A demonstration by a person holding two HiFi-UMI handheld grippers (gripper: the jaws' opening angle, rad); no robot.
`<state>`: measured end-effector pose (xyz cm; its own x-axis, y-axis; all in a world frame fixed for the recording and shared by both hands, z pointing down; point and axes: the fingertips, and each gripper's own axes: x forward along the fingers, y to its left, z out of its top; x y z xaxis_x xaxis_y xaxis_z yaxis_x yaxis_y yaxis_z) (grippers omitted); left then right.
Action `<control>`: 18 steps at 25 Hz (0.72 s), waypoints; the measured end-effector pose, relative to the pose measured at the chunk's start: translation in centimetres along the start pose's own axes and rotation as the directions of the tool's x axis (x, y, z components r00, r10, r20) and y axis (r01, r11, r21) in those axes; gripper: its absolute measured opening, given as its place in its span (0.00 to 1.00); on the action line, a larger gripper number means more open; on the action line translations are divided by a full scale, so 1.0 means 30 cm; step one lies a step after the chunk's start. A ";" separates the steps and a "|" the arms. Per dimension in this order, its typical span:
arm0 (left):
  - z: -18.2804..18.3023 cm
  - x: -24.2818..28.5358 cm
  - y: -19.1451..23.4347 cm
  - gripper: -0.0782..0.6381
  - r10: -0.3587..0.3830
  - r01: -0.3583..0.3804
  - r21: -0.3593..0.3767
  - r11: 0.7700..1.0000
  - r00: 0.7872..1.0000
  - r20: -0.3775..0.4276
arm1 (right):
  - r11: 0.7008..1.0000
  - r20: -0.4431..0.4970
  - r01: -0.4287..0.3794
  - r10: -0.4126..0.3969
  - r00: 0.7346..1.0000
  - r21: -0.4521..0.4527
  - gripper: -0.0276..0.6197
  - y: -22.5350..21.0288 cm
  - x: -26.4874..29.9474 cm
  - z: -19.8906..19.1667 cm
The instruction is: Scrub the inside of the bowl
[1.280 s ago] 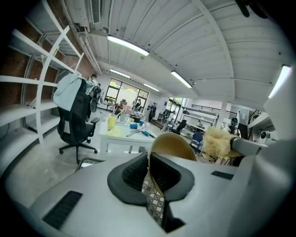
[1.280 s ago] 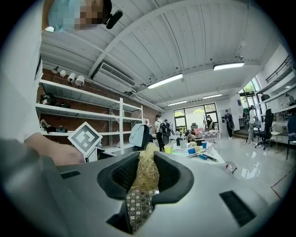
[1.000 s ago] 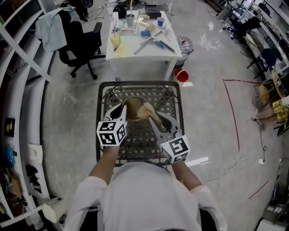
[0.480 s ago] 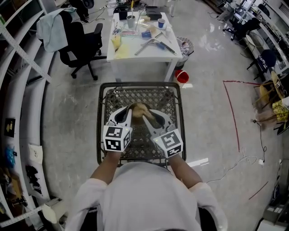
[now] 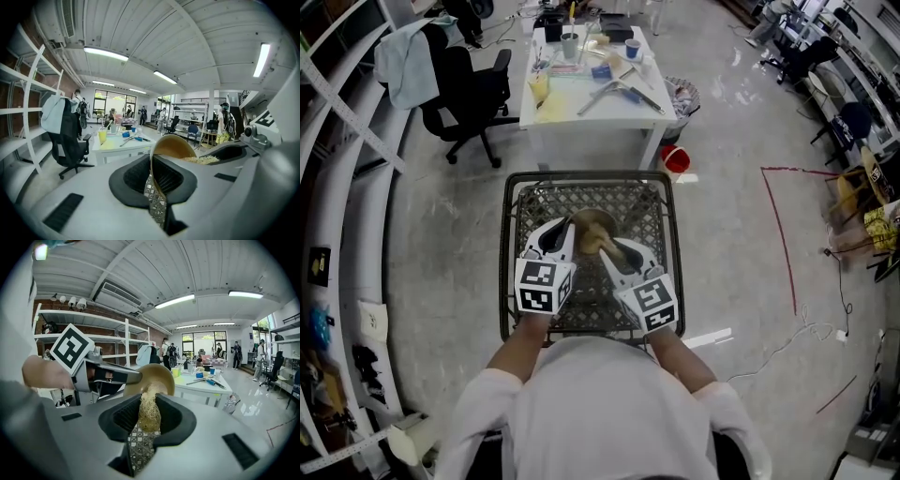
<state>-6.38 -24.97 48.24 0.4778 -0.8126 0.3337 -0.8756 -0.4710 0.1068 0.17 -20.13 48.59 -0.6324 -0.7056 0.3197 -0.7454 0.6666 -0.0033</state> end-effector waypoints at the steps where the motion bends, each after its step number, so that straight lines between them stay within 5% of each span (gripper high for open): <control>1: 0.000 -0.001 -0.010 0.17 -0.005 0.005 0.011 1.000 1.000 -0.003 | 1.000 -0.007 -0.007 0.007 1.000 0.000 0.20 0.008 0.005 -0.002; 18: -0.019 0.001 -0.005 0.17 -0.003 0.003 -0.006 1.000 1.000 -0.008 | 0.998 -0.003 0.059 -0.058 0.998 0.021 0.20 -0.038 -0.033 0.018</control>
<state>-6.28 -24.74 48.78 0.4795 -0.8086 0.3410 -0.8748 -0.4712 0.1129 1.53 -20.31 47.77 -0.5871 -0.7427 0.3219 -0.7855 0.6189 -0.0047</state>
